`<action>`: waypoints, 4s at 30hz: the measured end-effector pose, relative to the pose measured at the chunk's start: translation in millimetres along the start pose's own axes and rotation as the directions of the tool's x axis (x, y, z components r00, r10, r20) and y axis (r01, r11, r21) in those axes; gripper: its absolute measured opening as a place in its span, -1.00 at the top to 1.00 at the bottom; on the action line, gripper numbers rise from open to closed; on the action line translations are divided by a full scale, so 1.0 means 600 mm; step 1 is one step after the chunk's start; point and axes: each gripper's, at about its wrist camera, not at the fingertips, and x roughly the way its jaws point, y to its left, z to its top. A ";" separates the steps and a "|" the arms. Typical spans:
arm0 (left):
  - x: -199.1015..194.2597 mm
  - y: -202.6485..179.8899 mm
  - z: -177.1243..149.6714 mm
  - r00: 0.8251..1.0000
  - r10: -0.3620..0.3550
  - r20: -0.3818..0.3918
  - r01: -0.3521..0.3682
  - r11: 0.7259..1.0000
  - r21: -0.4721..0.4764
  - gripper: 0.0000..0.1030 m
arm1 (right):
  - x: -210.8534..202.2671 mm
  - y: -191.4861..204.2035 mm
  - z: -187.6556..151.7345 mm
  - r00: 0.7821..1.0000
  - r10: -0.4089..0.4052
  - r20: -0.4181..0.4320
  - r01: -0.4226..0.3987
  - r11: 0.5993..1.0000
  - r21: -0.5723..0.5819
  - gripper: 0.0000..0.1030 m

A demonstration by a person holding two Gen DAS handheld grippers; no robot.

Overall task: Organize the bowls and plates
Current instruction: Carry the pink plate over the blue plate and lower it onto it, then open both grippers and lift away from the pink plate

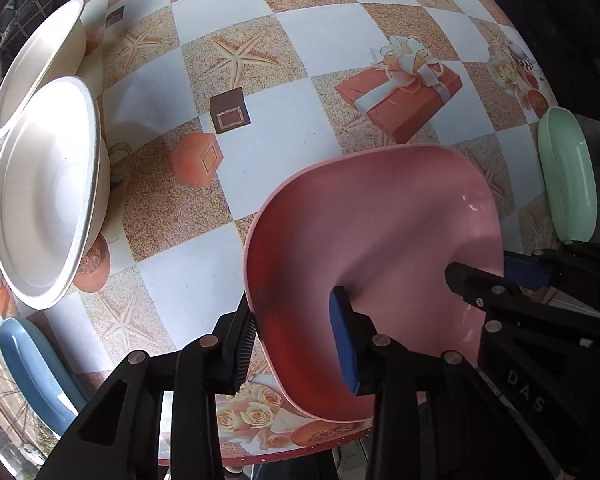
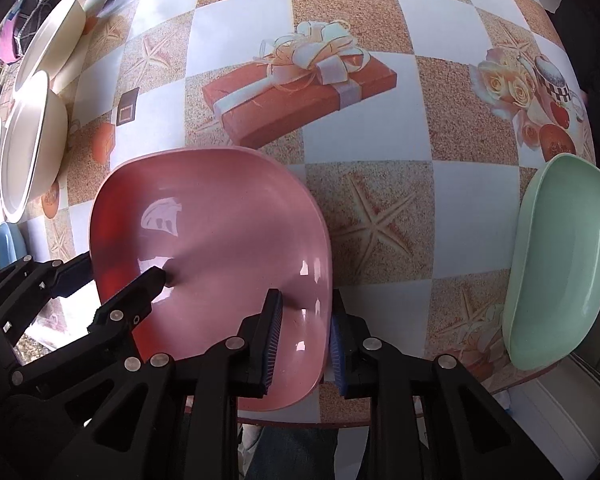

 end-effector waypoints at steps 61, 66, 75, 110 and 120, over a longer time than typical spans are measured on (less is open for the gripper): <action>-0.141 0.272 -0.191 0.992 0.034 0.122 -0.017 0.991 -0.132 0.25 | -0.085 0.297 0.023 1.000 -0.017 0.004 0.018 0.948 -0.318 0.51; -0.181 0.320 -0.215 0.985 0.086 0.149 -0.050 0.973 -0.226 0.25 | -0.082 0.355 0.038 1.000 -0.006 0.001 0.006 0.917 -0.399 0.51; -0.182 0.428 -0.261 0.984 0.149 0.096 -0.103 0.921 -0.376 0.26 | -0.039 0.493 0.042 0.998 0.044 -0.044 -0.060 0.850 -0.524 0.51; -0.187 0.446 -0.248 0.978 0.078 0.195 -0.021 0.960 -0.279 -0.58 | 0.008 0.470 0.032 0.985 0.154 -0.075 -0.172 0.899 -0.403 -0.93; -0.182 0.278 -0.194 0.988 -0.008 0.157 0.006 1.000 0.016 -0.58 | -0.015 0.284 0.024 0.978 0.206 -0.014 -0.207 0.970 -0.131 -0.93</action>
